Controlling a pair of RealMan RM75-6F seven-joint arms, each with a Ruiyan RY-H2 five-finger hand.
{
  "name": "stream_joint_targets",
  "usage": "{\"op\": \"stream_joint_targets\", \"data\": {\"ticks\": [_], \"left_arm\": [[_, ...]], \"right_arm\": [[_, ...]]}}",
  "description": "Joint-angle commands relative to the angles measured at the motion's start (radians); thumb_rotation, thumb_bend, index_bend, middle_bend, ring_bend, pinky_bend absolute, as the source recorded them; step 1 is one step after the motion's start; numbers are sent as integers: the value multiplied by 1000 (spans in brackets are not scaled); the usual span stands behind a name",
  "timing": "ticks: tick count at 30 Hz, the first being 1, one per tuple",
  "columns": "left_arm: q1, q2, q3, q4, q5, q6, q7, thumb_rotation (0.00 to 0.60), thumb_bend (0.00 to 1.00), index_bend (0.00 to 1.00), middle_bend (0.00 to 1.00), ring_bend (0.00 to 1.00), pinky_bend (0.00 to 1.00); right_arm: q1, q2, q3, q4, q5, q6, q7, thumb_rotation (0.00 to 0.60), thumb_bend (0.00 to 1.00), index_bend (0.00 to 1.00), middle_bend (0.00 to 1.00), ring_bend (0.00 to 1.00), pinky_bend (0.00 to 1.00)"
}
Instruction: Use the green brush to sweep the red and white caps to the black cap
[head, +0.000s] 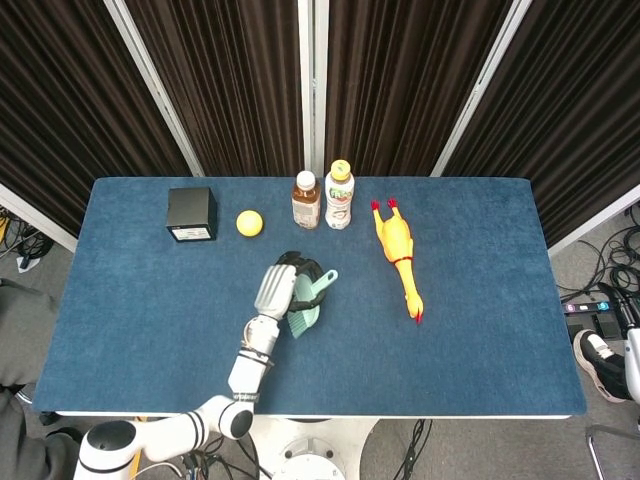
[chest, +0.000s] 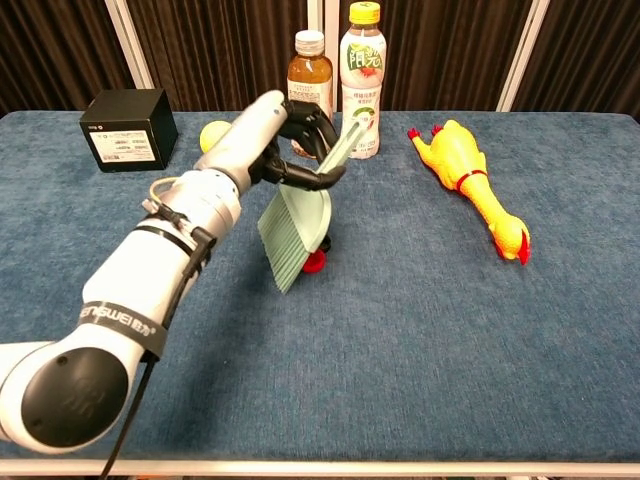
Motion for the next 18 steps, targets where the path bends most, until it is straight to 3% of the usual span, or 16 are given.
{"op": "stream_joint_targets", "data": {"ticks": [1,4,11,14,18], "left_arm": [[21,60,-10,-42,7,28,-22,600,458,473,565,381,204],[62,156,4,-97,14,34,-35,600,459,473,565,381,204],[149,460,132,-233,30,-94,11,600,466,473,562,381,203],[158,546,192,-268,53,-140,67,600,467,473,559,381,201],[136,590,237,-275,64,-216,98,600,466,474,552,381,198]], "right_arm": [[1,-1,1,3,0,-1,3,600,127,155,228,22,44],[6,-2,1,4,-5,-6,5,600,127,155,228,22,44],[17,-6,0,-5,-14,-19,-12,600,127,155,228,22,44],[17,-11,-2,-10,-17,-19,-20,600,127,154,228,22,44],[16,-11,-7,-24,-16,-24,-36,600,127,151,222,11,44]]}}
